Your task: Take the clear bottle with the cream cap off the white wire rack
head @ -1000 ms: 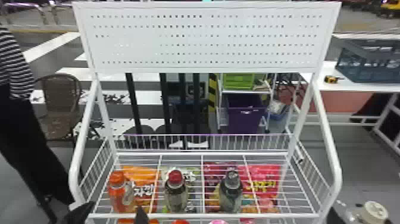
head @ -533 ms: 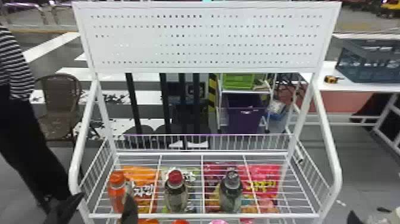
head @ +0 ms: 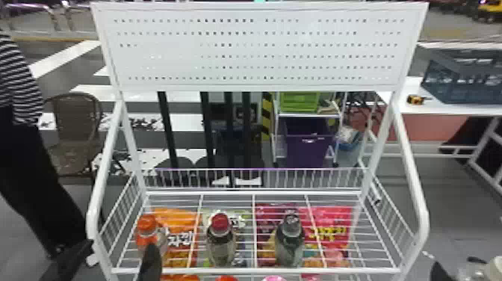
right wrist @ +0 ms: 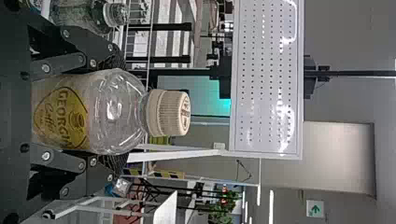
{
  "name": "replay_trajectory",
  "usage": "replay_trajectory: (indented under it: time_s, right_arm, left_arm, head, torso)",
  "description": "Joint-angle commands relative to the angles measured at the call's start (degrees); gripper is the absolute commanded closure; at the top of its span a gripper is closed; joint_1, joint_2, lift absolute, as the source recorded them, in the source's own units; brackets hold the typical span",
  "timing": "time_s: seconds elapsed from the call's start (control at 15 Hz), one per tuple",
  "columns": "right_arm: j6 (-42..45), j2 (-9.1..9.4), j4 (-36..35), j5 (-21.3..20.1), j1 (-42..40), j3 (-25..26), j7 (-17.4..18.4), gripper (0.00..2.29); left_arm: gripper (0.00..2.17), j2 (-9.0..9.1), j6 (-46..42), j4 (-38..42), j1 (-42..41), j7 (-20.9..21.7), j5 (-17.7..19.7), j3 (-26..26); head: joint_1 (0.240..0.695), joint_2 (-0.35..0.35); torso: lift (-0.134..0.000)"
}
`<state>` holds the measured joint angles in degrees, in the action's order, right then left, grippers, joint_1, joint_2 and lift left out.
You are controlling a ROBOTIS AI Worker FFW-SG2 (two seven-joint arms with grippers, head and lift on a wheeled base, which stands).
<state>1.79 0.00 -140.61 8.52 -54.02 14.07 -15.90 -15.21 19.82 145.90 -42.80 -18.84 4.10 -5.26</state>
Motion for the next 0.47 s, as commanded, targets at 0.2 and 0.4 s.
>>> replay_trajectory:
  time_s: [0.2, 0.4]
  right_arm:
    - [0.0, 0.0, 0.07, 0.09, -0.12, 0.17, -0.36, 1.55]
    - [0.0, 0.0, 0.25, 0.18, -0.04, 0.17, -1.15, 1.55]
  left_arm:
    - [0.14, 0.1, 0.0, -0.27, 0.0, -0.05, 0.12, 0.25]
    - [0.14, 0.1, 0.0, 0.0, -0.18, -0.32, 0.12, 0.34]
  head:
    - [0.499, 0.0]
    - [0.499, 0.0]
  torso:
    - [0.0]
    - [0.0]
